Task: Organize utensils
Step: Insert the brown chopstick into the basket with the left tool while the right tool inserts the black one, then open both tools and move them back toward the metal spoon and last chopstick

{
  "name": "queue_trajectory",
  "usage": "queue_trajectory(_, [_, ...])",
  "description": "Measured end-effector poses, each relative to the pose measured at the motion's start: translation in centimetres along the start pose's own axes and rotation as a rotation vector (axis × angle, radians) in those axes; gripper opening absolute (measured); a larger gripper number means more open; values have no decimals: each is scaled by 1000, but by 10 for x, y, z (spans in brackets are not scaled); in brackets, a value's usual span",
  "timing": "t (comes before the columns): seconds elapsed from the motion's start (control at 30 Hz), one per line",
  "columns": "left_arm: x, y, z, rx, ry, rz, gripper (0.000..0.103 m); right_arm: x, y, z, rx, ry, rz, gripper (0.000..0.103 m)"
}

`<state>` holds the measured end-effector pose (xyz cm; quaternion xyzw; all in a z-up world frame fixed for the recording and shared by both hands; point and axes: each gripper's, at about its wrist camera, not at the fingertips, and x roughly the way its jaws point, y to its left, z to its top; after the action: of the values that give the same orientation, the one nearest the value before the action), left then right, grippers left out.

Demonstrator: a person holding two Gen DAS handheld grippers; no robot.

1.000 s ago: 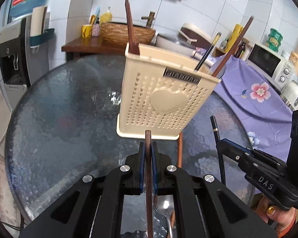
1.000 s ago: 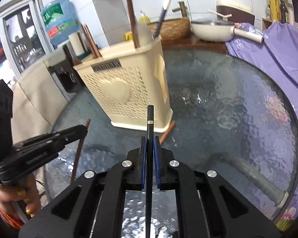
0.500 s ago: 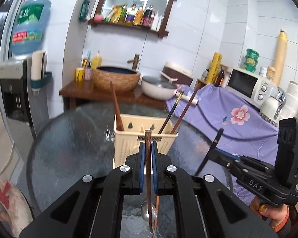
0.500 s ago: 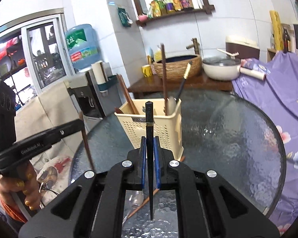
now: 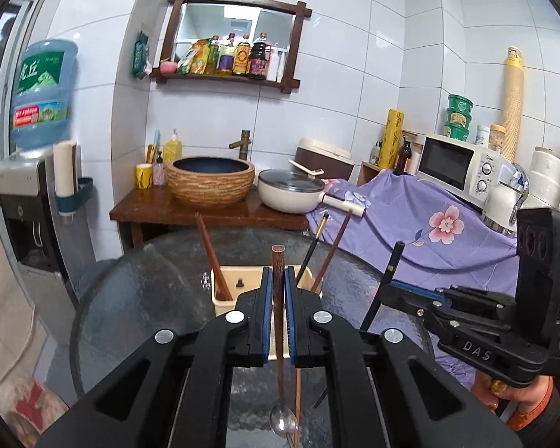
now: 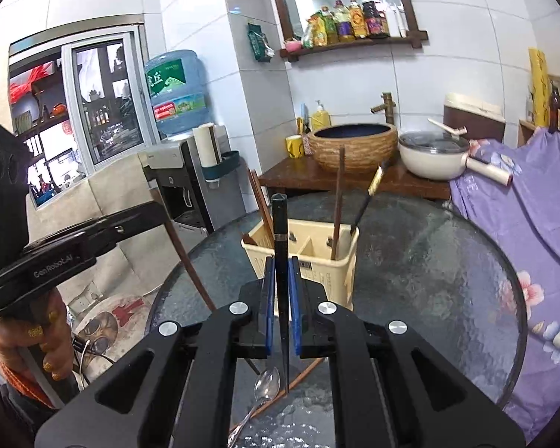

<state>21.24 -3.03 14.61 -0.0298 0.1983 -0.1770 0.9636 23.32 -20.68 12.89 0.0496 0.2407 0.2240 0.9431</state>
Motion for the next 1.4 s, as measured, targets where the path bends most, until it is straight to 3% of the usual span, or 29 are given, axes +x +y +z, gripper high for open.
queue_trajectory(0.13, [0,0,28,15,-27,21,6,-4,4,34,-17,-26,13,8])
queue_trajectory(0.37, [2,11,95,-13,-108,81,6,-14,11,111,-30,-158,-9,8])
queue_trajectory(0.57, [33,22,122,-83,-124,133,6,10,8,136,-13,-218,-77,8])
queue_trajectory(0.7, [60,26,110,-91,-93,163,6,38,3,127,-7,-212,-112,8])
queue_trajectory(0.97, [105,37,54,-108,24,170,6,96,1,80,-28,-106,-143,8])
queue_trajectory(1.4, [129,52,7,-111,127,144,6,131,6,29,-102,-5,-202,8])
